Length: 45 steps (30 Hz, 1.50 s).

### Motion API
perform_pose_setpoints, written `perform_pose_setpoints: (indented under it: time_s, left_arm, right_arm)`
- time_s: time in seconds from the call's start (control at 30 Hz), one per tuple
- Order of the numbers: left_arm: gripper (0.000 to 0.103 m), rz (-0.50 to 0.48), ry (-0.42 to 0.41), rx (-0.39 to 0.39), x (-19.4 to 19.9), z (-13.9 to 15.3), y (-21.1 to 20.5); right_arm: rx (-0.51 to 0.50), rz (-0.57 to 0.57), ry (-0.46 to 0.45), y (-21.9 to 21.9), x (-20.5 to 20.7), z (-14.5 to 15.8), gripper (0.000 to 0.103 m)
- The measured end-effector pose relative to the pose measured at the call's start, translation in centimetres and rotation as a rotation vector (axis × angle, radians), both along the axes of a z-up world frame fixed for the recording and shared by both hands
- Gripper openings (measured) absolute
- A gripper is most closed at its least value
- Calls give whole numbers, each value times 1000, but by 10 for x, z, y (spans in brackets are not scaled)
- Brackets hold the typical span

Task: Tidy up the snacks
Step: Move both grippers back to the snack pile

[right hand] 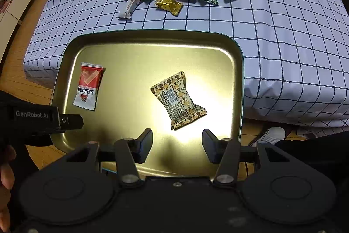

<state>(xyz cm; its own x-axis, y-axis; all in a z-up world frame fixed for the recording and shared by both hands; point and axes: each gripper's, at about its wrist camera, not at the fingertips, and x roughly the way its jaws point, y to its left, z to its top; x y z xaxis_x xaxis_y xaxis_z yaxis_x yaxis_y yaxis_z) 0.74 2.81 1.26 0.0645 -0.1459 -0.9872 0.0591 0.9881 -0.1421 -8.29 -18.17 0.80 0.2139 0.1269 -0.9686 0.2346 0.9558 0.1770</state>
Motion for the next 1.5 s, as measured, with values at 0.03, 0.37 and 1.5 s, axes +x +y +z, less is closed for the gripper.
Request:
perform_pose_setpoints:
  time_s: [0.03,0.37,1.5]
  left_arm:
    - [43,-6,-4,5,3,1,0]
    - [43,-81,-105,29,48,27,-15]
    - [43,-341,-226,68,219,-10,-109]
  right_arm:
    - [11,5,12,-1,2,-1,53]
    - [-6,29,19,-17,39,11,53]
    - [-135,-214,-75,-120,219,-28,53]
